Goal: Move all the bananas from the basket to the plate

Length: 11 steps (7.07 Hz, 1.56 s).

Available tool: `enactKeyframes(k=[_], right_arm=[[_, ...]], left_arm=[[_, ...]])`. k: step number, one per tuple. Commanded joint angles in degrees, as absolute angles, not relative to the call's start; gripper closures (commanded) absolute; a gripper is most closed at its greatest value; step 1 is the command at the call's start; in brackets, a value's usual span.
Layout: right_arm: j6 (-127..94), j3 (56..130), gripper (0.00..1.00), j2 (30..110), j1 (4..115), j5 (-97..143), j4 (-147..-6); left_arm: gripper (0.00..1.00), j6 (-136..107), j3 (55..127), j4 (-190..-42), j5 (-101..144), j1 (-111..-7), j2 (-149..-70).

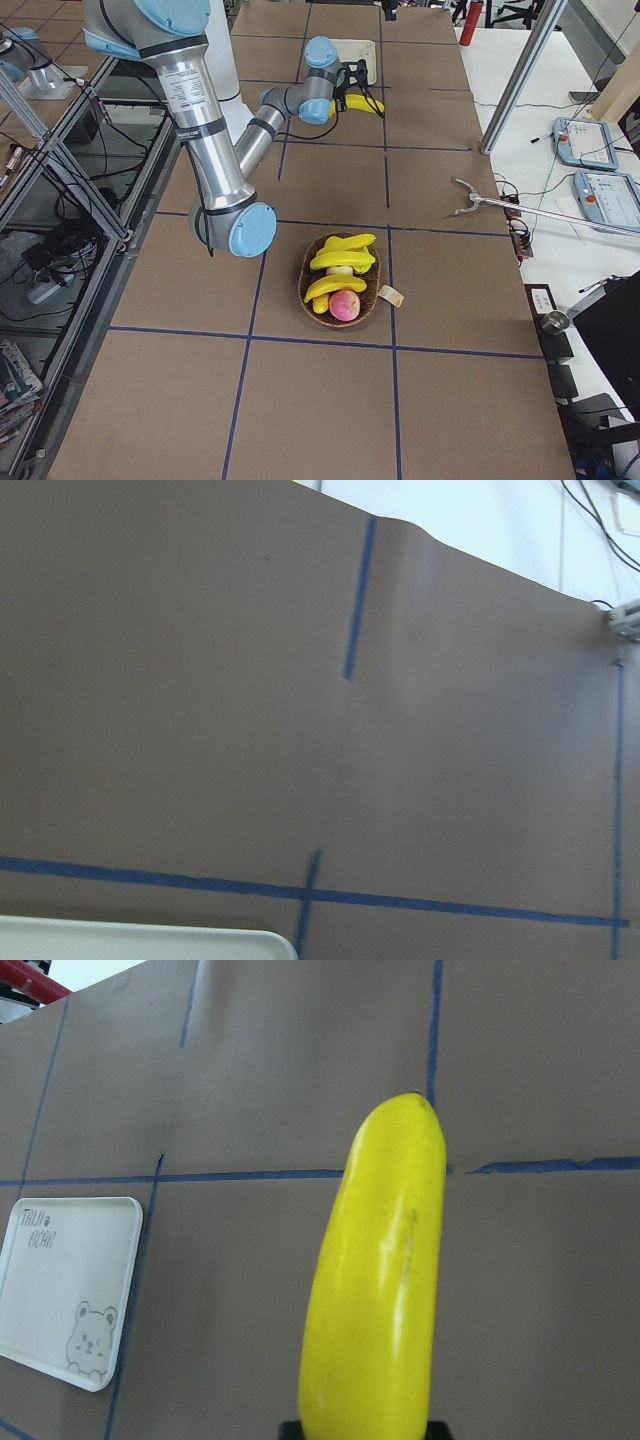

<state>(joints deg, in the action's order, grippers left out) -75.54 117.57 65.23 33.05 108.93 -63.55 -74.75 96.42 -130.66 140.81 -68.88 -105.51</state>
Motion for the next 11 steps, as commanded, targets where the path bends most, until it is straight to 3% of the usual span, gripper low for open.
enactKeyframes(k=[1,4,7,11], right_arm=[[-77.9,117.5,0.99,62.6,26.2,101.9,-59.3],[-78.1,117.2,0.99,62.5,23.6,98.6,-54.8],[-78.0,117.0,0.99,62.4,23.5,98.7,-54.8],[-78.0,117.1,0.99,62.4,23.3,98.6,-54.8]], left_arm=[[0.01,-93.6,97.0,-136.9,140.6,-64.5,-110.5],[0.01,-110.1,97.6,-142.1,136.8,-56.8,-117.0],[0.01,-120.8,98.9,-156.2,126.1,-48.5,-116.9],[0.01,-120.8,99.6,-157.2,119.3,-37.6,-117.9]])
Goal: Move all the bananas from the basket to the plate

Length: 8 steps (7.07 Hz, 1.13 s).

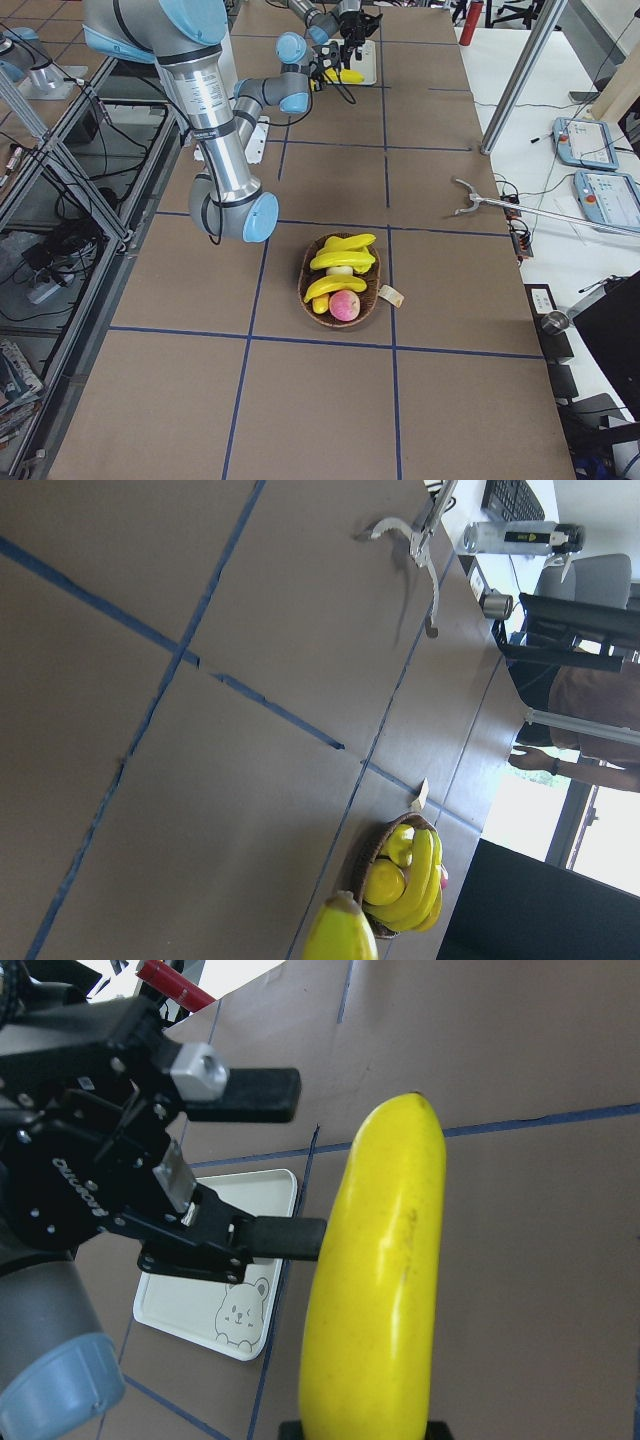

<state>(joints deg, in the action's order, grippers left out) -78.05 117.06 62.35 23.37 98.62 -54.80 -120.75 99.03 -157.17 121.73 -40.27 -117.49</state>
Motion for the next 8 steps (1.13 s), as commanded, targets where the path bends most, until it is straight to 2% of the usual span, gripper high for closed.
enactKeyframes(k=[1,4,5,6,7,8], right_arm=[[-78.0,117.1,0.99,62.4,23.0,98.6,-54.8],[-78.0,117.2,0.99,62.4,22.5,98.6,-54.8],[-78.0,117.3,0.99,62.4,22.5,98.7,-54.8],[-78.0,117.3,0.99,62.4,22.5,98.7,-54.8],[-78.1,117.4,0.98,62.4,22.5,98.8,-54.8],[-78.0,117.3,0.96,62.4,22.5,98.8,-54.8]], left_arm=[[0.01,-121.0,100.4,-157.1,117.8,-36.3,-118.1],[0.03,-120.9,100.1,-157.0,114.5,-34.3,-118.6],[0.11,-120.8,100.0,-157.0,114.5,-34.3,-118.5],[0.29,-120.8,99.9,-156.9,114.5,-34.3,-118.4],[0.72,-120.8,99.8,-156.8,114.5,-34.4,-118.3],[1.00,-120.7,99.6,-156.9,114.5,-34.3,-118.2]])
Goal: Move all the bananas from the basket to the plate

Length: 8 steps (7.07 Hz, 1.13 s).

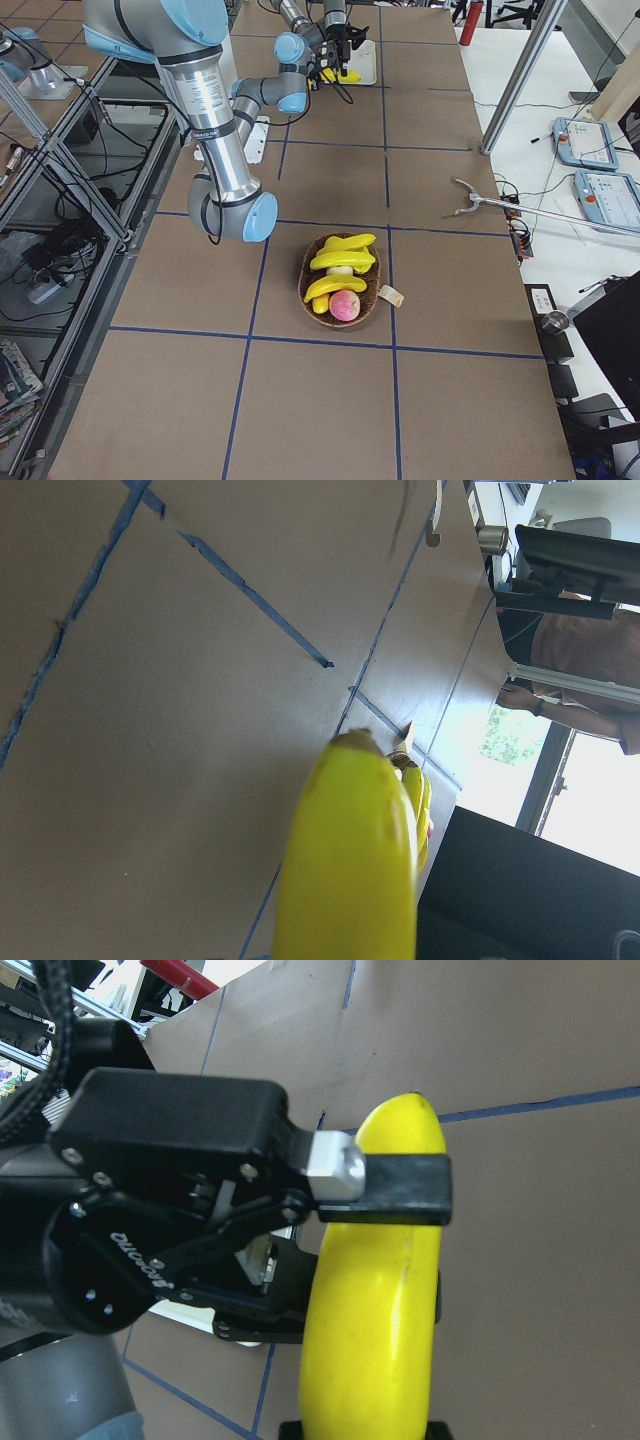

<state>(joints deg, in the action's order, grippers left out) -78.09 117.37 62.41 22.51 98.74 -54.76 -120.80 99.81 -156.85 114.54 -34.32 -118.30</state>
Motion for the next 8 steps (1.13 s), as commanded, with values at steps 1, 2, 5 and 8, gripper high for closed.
enactKeyframes(k=[1,2,5,8], right_arm=[[-78.0,117.4,0.83,62.3,22.5,98.8,-54.7],[-78.0,117.3,0.01,62.4,22.5,98.9,-54.8],[-79.5,118.0,0.00,62.3,22.6,98.8,-54.8],[-79.5,118.3,0.00,62.3,22.8,98.7,-54.8]], left_arm=[[1.00,-120.7,99.6,-156.9,114.5,-34.4,-118.3],[1.00,-120.7,99.6,-156.9,114.6,-34.4,-118.2],[1.00,-120.2,99.6,-156.4,114.5,-35.2,-118.1],[1.00,-115.7,100.3,-146.7,115.8,-39.3,-114.7]])
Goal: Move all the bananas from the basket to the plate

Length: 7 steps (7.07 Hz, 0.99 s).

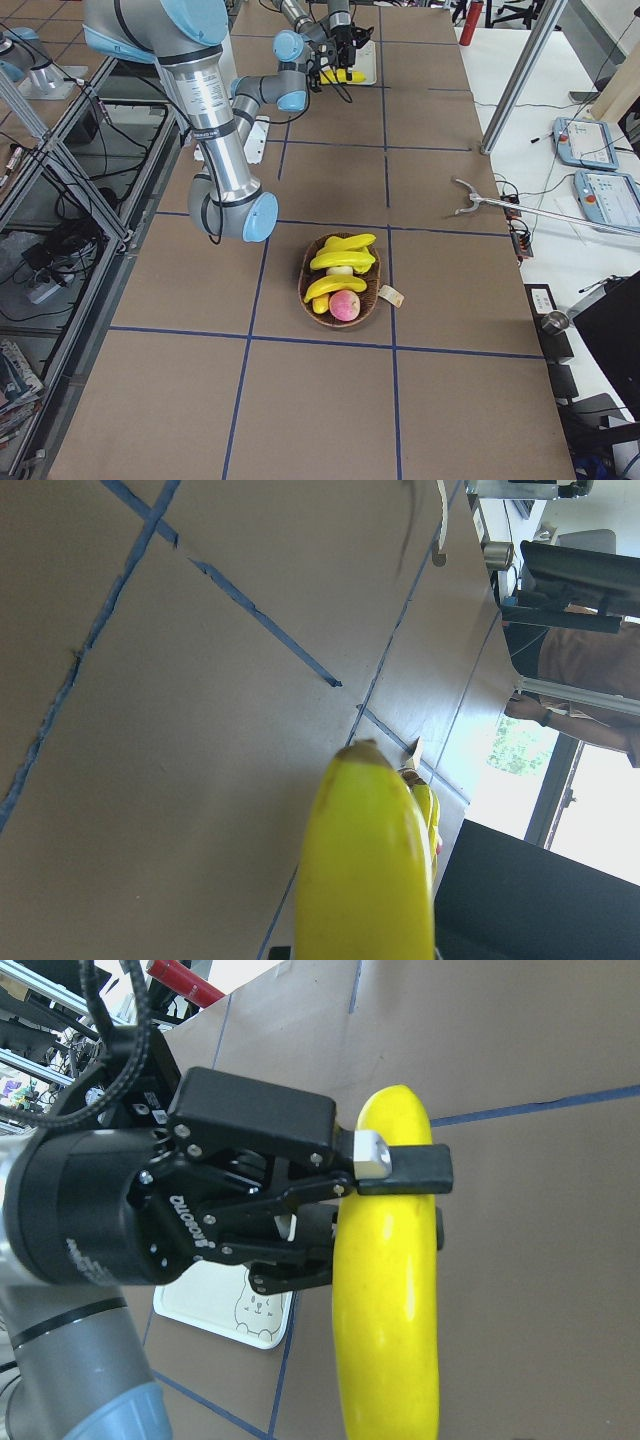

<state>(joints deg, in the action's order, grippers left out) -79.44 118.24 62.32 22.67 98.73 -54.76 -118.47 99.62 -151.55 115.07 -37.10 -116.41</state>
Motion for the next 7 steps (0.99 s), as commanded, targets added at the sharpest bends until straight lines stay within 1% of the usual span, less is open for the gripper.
enactKeyframes(k=[1,3,4,7], right_arm=[[-79.4,118.2,0.00,62.6,23.0,98.6,-54.8],[-79.3,118.0,0.00,64.0,24.2,98.4,-55.7],[-79.3,118.0,0.01,65.2,25.2,98.3,-55.7],[-79.3,118.0,0.00,66.4,25.8,98.0,-55.7]], left_arm=[[1.00,-108.8,101.0,-142.1,117.8,-42.9,-113.6],[1.00,-95.0,105.2,-132.0,119.4,-47.7,-106.9],[1.00,-88.0,105.8,-126.5,118.7,-48.3,-102.8],[1.00,-71.3,105.6,-125.4,115.9,-51.7,-86.0]])
